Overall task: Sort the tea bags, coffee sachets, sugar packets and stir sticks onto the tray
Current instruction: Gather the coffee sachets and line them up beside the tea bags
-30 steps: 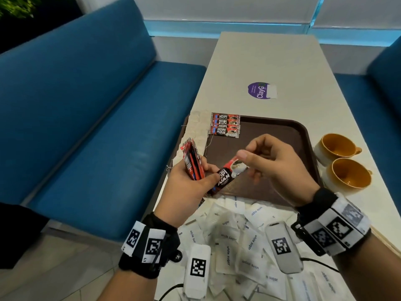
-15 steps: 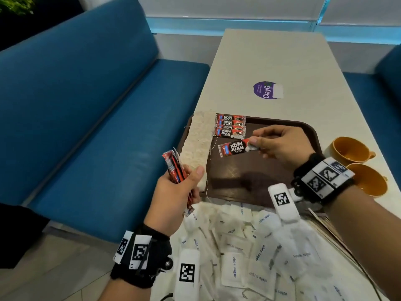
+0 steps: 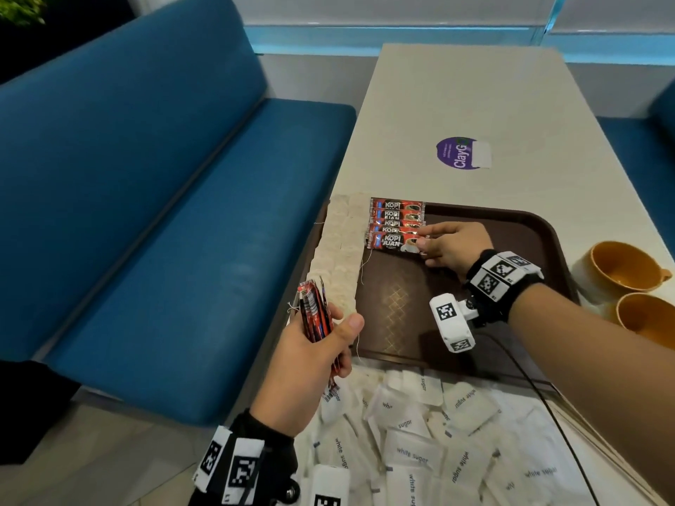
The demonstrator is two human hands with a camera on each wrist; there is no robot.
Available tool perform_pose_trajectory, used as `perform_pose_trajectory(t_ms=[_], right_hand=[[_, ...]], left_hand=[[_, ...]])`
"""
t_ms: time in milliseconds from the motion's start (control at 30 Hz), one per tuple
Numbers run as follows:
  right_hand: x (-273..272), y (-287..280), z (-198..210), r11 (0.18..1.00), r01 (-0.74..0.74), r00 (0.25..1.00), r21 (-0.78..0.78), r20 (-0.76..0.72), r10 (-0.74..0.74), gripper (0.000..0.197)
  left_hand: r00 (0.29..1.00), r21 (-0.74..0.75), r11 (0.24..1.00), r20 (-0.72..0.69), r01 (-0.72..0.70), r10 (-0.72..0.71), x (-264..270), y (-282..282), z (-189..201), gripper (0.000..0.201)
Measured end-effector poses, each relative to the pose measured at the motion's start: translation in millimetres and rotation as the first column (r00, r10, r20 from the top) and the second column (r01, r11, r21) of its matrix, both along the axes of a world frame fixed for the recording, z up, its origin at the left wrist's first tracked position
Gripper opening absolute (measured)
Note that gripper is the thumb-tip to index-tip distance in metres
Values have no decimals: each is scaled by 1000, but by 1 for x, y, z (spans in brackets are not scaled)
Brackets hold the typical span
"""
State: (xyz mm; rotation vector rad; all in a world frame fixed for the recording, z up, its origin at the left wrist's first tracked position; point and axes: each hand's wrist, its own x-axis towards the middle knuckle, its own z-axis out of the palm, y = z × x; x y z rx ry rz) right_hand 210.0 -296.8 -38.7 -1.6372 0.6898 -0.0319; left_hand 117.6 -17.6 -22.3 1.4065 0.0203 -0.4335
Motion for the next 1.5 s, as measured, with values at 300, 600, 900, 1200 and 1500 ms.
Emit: perform_pose_trajectory(t_ms=[300, 600, 900, 1200, 1500], right_hand=[[12, -9, -3, 944, -76, 993, -322, -109, 42, 32], [6, -7, 5, 938, -72, 994, -339, -97, 41, 36], [-54, 16, 61, 931, -142, 982, -336, 72, 175, 6], [-132, 65, 105, 915, -390, 883, -100, 241, 403, 17], [-168, 72, 106, 929, -368, 857, 40, 403, 321, 20]], left_hand=[[1000, -3, 1000, -17, 6, -6, 0, 2, 0, 43], [992, -137, 990, -124, 21, -38, -2, 0, 6, 34], [985, -216, 976, -161, 26, -62, -13, -6, 30, 30], [983, -208, 972, -119, 110, -137, -37, -13, 52, 26], [996, -161, 985, -54, 65, -74, -49, -13, 57, 31]])
